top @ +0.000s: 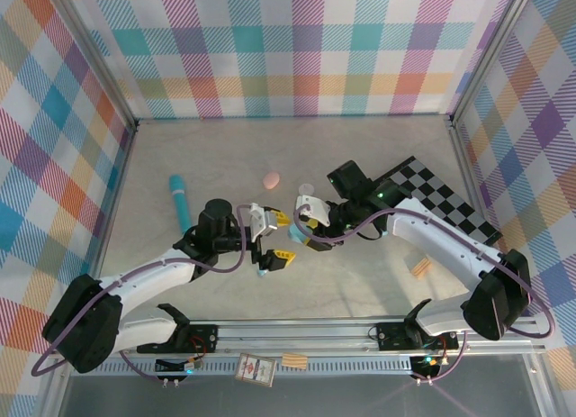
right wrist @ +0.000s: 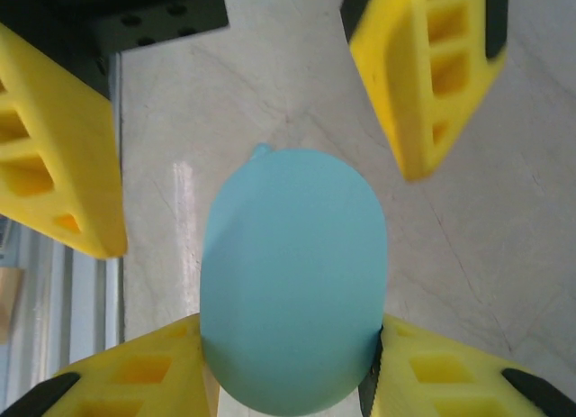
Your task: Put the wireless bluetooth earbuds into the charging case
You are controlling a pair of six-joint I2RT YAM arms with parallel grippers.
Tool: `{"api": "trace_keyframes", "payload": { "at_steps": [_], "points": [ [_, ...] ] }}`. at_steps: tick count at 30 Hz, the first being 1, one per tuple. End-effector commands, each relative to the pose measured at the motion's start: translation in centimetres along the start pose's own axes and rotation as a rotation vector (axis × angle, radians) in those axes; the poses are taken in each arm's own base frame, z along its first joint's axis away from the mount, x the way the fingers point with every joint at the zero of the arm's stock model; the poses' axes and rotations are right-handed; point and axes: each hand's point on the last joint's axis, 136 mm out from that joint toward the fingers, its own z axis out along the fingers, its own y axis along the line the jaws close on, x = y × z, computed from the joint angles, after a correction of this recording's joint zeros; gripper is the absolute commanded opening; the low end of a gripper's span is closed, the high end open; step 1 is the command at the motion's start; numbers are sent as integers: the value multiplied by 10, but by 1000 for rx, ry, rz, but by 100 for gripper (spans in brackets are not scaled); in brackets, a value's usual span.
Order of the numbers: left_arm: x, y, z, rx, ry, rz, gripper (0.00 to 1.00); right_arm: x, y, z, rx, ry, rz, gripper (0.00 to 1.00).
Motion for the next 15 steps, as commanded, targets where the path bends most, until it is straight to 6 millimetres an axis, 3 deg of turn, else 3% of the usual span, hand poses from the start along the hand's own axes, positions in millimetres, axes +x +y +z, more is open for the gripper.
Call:
{"api": "trace_keyframes", "payload": {
  "at_steps": [1, 10, 15],
  "points": [
    [-11, -12, 3, 84, -14, 19, 91, -21, 13, -10, -50, -69, -52, 40],
    [-16, -16, 8, 131, -23, 3, 80, -28, 14, -8, -56, -87, -72, 40],
    [-18, -17, 8, 144, -28, 0, 68, -30, 14, -8, -55, -83, -82, 39]
  ]
}}
